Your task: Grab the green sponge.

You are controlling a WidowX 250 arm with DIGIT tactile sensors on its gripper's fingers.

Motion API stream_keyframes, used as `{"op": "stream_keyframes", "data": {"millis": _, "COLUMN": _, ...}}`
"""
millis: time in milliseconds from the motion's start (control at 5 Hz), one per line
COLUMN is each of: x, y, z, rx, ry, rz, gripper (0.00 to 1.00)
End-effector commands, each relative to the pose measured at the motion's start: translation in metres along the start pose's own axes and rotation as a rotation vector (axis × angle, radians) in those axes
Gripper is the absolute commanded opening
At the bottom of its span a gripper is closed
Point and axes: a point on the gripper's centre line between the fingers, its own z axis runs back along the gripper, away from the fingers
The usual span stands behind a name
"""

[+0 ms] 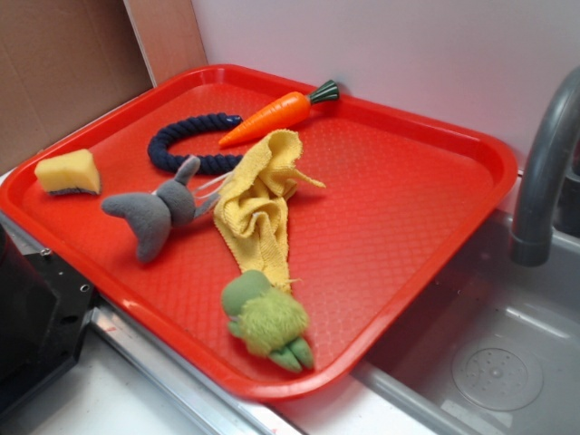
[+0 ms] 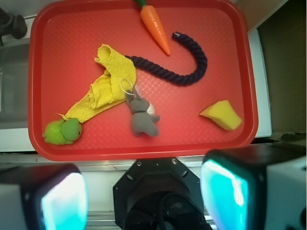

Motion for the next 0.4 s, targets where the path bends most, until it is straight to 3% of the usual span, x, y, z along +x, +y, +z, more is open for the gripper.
{"op": "stream_keyframes", "data": {"millis": 0, "x": 0.0, "y": 0.0, "z": 0.0, "rx": 0.0, "ry": 0.0, "rz": 0.0, "gripper": 1.0}}
{"op": "stream_keyframes", "data": {"millis": 200, "x": 0.019, "y": 0.051, "z": -0.05, "rx": -0.19, "ry": 0.213, "rz": -0.065, "gripper": 1.0}}
